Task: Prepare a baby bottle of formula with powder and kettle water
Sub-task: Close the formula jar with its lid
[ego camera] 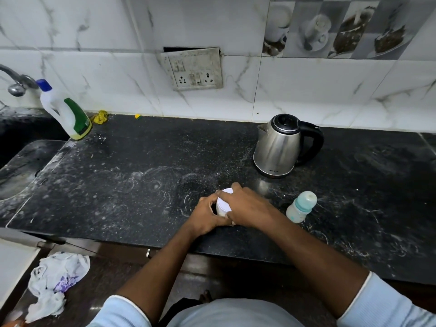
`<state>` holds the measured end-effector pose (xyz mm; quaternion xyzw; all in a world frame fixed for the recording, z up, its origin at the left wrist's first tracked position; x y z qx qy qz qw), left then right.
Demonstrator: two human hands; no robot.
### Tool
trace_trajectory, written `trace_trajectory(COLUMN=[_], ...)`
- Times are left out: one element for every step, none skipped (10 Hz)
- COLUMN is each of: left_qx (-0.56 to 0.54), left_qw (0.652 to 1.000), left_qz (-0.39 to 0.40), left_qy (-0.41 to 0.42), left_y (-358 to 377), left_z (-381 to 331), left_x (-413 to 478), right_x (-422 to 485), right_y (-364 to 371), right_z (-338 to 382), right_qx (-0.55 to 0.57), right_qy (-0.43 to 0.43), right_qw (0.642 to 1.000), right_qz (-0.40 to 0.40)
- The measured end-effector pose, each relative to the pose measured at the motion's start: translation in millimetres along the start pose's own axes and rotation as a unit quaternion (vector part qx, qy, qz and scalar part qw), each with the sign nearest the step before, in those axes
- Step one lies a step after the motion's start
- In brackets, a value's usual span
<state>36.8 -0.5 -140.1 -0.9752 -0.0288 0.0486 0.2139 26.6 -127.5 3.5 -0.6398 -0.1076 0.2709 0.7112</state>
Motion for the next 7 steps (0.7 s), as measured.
trace_trajectory(left_qx=[0.01,0.017,0.027,0.026,0.022,0.015,0.026], left_qw=[1.0,1.0,1.0,0.999,1.0,1.0,0.999], left_qz=[-0.003,-0.016,-0.009,-0.005,-0.013,-0.016,0.015], left_qy=[0.006,0.015,0.011,0.02,0.007,0.02,0.023], left_y=[1,-1,-3,-5,-7,-7,-4], left_z=[-5,-9,-14,-21,-27,-32,-30], left_x=[-3,-6,-9,-13,-16,-19,-22], right_x=[-2,0,-1,0,-2,-9,-18], right_y=[-4,-2,1,4,7,11,9], right_z=[2,3,5,7,5,-6,-19], right_qx=[0.003,0.007,0.009,0.01,0.016,0.059,0.073], right_qy=[0.005,0.015,0.037,0.049,0.05,0.056,0.076], right_qw=[1.0,1.0,0.999,0.998,0.998,0.997,0.994], right_qz=[-0.016,-0.021,-0.032,-0.045,-0.043,-0.017,-0.012])
Point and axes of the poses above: each hand's wrist, its own x-axis towards the middle knuckle, its own y-axis out of the palm, z = x × y, the point moved 7 cm from there along x, towards the middle knuckle, and after that the axes turned 10 degrees about -z, right-handed, at the moved point
